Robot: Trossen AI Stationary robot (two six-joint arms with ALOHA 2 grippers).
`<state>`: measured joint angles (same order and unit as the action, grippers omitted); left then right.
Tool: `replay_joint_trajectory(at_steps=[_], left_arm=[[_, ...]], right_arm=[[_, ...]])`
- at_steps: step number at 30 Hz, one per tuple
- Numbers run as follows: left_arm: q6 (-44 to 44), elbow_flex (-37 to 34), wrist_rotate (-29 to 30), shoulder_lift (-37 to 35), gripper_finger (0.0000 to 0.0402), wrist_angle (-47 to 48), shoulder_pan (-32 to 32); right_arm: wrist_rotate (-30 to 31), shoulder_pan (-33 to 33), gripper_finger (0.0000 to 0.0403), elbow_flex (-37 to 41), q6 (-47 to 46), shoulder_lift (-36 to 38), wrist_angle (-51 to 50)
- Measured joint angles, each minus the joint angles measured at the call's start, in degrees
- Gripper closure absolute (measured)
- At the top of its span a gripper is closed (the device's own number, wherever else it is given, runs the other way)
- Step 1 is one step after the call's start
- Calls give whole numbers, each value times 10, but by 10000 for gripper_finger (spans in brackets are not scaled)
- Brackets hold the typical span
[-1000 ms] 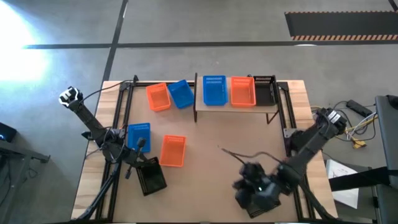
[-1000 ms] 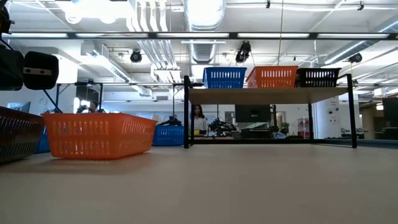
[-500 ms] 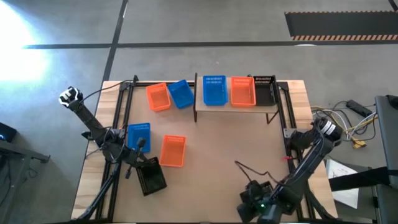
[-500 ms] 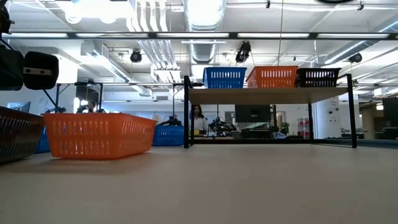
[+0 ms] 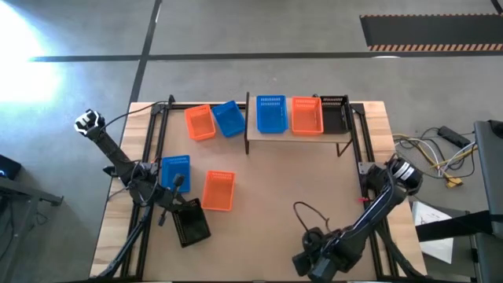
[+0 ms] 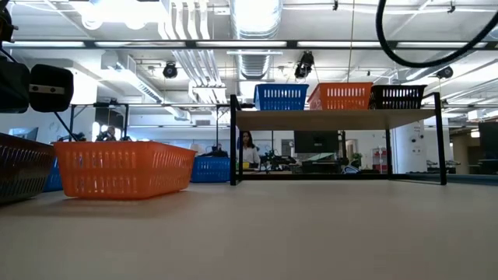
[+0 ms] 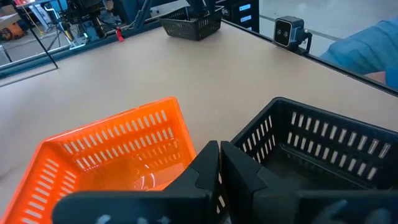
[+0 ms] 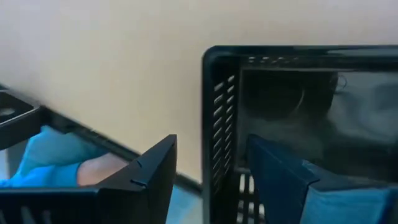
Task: Stack baskets on shelf by color
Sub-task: Stack the right black bin on top of the black bin on the shelf
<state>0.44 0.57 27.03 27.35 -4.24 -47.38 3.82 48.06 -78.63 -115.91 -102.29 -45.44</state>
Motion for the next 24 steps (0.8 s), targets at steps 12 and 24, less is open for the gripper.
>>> replay_joint_trajectory(at_steps=[12, 24], left_arm=[[0, 0, 0, 0, 402, 0, 0], [0, 0, 0, 0, 402, 0, 0]], right_arm=[[-56, -6, 319, 0, 107, -42, 3], [-48, -29, 390, -1, 525, -26, -24]])
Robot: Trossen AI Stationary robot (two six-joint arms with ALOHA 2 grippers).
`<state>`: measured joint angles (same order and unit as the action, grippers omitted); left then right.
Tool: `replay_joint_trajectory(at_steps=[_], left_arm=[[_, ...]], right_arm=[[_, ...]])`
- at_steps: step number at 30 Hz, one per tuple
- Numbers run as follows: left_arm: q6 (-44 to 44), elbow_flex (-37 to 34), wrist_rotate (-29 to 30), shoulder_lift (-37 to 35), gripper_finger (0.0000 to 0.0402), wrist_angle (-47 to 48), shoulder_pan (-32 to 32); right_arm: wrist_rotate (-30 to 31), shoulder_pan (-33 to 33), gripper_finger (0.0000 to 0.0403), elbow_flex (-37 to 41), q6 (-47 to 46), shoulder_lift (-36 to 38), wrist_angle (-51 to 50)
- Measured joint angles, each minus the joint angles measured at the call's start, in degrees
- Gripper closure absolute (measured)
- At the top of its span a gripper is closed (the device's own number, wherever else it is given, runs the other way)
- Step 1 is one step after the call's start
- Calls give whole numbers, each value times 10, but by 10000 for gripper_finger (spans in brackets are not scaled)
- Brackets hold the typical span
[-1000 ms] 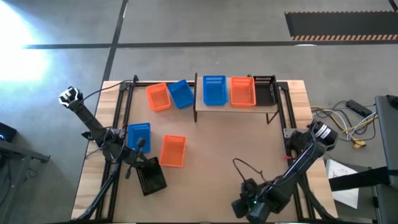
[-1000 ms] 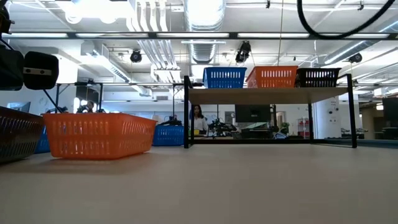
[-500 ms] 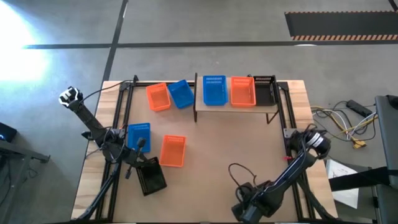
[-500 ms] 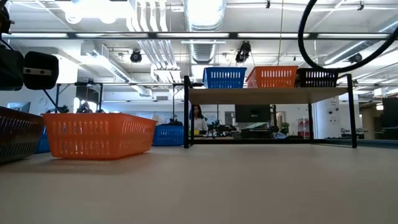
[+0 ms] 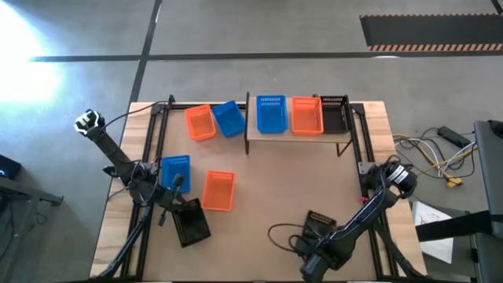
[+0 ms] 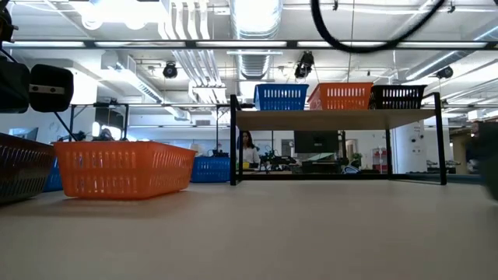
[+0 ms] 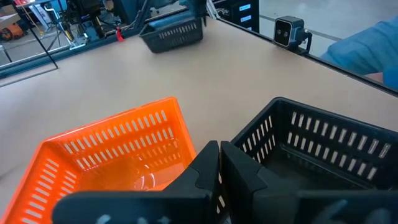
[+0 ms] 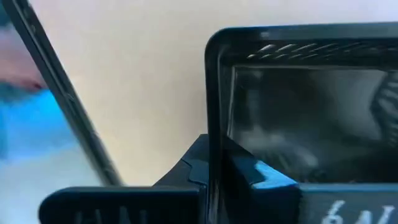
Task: Stack baskets on shelf by color
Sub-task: Stack the right black bin on top of the black bin on the shelf
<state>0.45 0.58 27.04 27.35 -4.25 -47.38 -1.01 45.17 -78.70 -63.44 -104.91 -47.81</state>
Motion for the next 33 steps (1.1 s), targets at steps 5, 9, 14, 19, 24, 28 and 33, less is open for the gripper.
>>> replay_joint_trajectory(at_steps=[5, 9, 14, 19, 24, 28, 33], left_arm=[[0, 0, 0, 0, 402, 0, 0], [0, 0, 0, 0, 402, 0, 0], [0, 0, 0, 0, 402, 0, 0], [0, 0, 0, 0, 402, 0, 0], [0, 0, 0, 0, 402, 0, 0], [0, 0, 0, 0, 402, 0, 0], [0, 0, 0, 0, 402, 0, 0]], right_arm=[[64, -30, 392, -9, 116, 35, -108], [151, -55, 392, -39, 208, 77, -218], [305, -93, 392, -80, 318, 143, -372], [378, -168, 391, -92, 448, 239, -422], [372, -314, 391, -87, 631, 327, -423], [342, -474, 391, -87, 768, 366, -423], [218, -661, 392, -87, 898, 382, -423]])
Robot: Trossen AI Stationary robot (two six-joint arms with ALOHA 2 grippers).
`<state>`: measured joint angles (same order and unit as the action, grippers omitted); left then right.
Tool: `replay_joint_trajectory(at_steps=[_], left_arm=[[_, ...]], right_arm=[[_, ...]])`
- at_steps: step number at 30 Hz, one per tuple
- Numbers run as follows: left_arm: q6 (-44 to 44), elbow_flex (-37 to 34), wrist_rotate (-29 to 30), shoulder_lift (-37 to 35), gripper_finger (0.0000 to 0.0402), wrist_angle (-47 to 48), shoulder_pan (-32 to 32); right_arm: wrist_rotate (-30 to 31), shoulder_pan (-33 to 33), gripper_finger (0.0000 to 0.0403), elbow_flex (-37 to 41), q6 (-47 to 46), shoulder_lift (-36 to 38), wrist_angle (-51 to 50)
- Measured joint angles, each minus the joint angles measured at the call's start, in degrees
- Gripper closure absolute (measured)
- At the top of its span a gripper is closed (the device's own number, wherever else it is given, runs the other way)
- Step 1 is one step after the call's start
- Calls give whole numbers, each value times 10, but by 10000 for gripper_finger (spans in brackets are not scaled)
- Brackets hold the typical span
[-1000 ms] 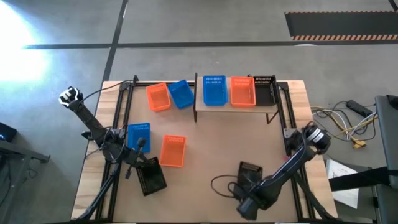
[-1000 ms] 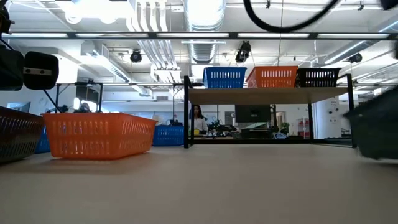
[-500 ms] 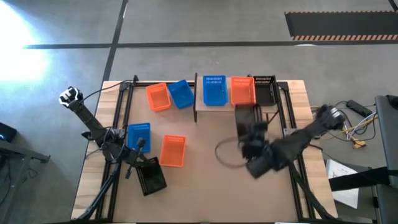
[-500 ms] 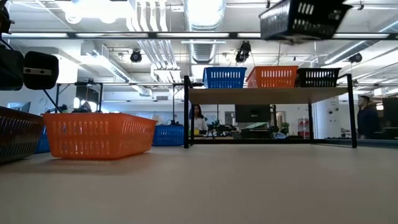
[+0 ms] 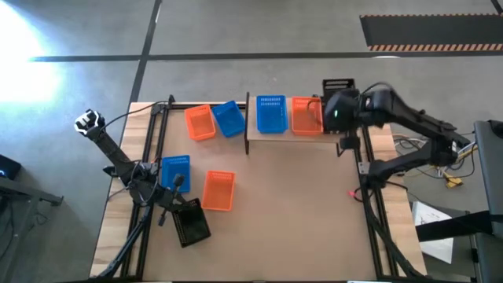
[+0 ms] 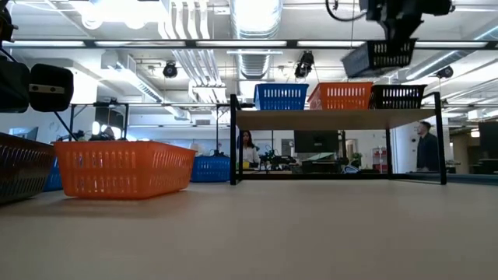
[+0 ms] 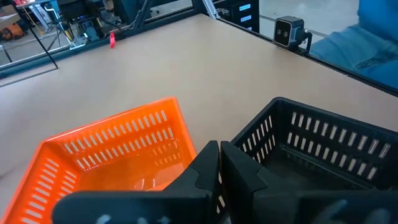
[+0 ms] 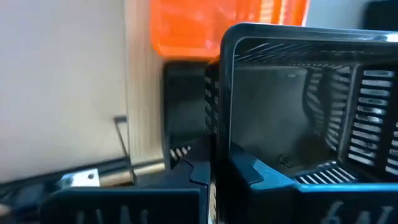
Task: Stack baskets on shelf by color
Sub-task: Stack the right black bin on top of the black bin on the shelf
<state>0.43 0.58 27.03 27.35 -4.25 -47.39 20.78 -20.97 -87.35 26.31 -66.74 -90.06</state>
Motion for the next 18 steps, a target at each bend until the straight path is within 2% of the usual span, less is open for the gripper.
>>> replay_joint_trajectory(at_steps=[3, 6, 9, 18], left_arm=[[0, 0, 0, 0, 402, 0, 0], [0, 0, 0, 0, 402, 0, 0], [0, 0, 0, 0, 402, 0, 0], [0, 0, 0, 0, 402, 0, 0]], right_arm=[[-35, -69, 394, 1, 54, -8, 3], [-66, -103, 394, 5, 93, -22, 4], [-107, -114, 394, 9, 104, -33, 3], [-109, -113, 394, 30, 67, -42, 2]])
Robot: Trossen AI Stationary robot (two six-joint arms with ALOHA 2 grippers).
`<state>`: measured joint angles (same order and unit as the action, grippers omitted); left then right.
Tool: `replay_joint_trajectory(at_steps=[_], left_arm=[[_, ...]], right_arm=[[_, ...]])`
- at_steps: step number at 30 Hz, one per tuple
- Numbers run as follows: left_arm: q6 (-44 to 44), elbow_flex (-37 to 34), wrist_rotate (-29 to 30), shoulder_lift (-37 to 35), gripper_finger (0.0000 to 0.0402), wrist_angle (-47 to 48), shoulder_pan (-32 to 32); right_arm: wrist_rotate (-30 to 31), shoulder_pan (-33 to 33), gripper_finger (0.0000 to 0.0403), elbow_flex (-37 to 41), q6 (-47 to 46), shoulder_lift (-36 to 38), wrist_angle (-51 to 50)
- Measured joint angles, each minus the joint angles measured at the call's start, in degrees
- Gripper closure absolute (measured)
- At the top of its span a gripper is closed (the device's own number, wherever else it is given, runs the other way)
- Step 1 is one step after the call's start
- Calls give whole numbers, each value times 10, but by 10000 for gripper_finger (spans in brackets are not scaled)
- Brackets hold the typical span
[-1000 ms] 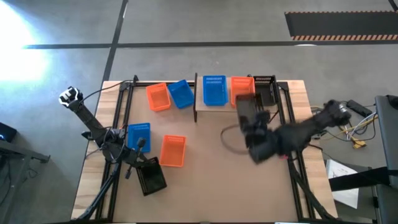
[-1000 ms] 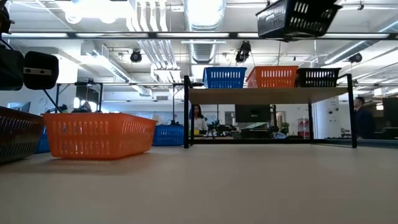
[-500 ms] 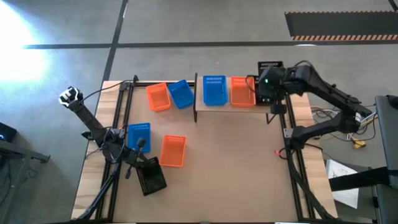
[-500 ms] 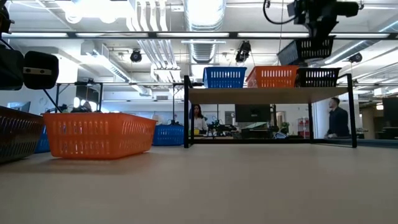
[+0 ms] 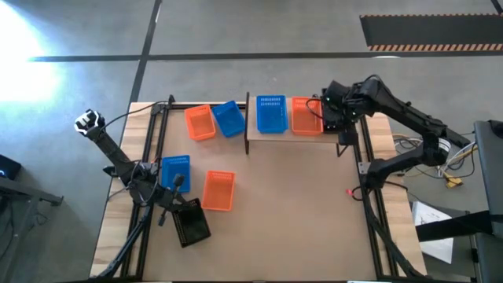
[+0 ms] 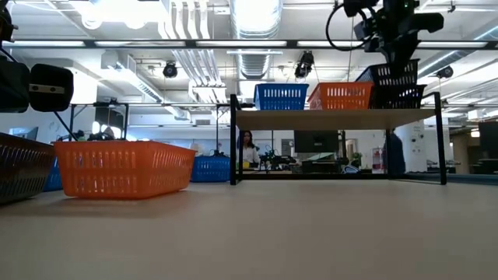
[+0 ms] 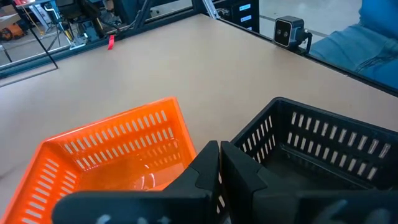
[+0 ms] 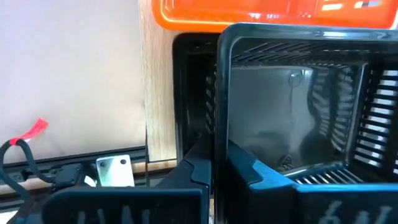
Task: Stack baskets on shelf by color
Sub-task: Stack the right black bin on top of the black bin on the shelf, then stack the bottom orange bin on top of the orange bin on the shelf
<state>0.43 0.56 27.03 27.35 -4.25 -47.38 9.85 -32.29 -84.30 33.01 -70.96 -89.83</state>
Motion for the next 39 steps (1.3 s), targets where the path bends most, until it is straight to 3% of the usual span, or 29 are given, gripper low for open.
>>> replay_joint_trajectory(at_steps=[7, 18, 24, 33, 39], left_arm=[[0, 0, 0, 0, 402, 0, 0], [0, 0, 0, 0, 402, 0, 0], [0, 0, 0, 0, 402, 0, 0], [0, 0, 0, 0, 402, 0, 0], [0, 0, 0, 0, 402, 0, 0]], right_arm=[[0, 0, 387, 2, -22, 4, -1], [2, 0, 286, 2, -40, 4, 0], [5, 7, 256, -2, -72, 15, -2], [36, 62, 280, -23, -266, 22, 17], [41, 227, 323, 69, -418, 100, 135]])
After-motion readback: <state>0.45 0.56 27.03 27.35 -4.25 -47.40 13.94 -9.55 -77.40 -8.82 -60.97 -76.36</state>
